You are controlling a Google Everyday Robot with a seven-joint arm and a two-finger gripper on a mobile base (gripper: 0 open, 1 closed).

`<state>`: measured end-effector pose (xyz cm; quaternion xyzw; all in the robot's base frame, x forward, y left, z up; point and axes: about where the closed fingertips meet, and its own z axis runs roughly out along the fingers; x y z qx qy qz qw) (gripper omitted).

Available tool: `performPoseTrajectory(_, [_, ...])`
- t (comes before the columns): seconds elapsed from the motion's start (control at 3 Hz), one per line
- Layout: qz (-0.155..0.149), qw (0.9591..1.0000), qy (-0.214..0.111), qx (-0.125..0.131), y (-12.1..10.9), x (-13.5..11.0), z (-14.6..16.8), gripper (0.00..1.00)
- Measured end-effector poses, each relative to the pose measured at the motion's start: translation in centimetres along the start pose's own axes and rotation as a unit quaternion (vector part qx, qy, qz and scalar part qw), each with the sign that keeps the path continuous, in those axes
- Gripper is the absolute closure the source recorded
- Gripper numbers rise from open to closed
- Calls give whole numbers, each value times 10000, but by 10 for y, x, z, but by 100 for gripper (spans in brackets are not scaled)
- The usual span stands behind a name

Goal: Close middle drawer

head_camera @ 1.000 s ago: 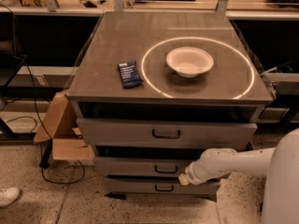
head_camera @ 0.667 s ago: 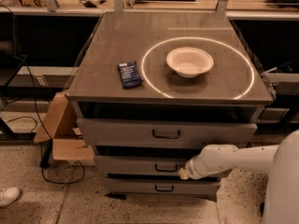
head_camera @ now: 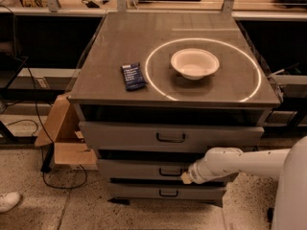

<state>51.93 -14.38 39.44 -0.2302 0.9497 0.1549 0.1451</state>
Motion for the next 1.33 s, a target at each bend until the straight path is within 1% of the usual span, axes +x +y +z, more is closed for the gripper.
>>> performPoseTrajectory(0.33, [49, 10000, 29, -6, -1, 4, -3, 100])
performPoseTrajectory(0.67, [456, 9986, 272, -50, -7, 40, -30, 100])
performPoseTrajectory(1.0, [1076, 9922, 632, -7, -6, 94, -83, 100])
performPoseTrajectory(1.33, [1085, 9918, 671, 27, -5, 97, -96, 84])
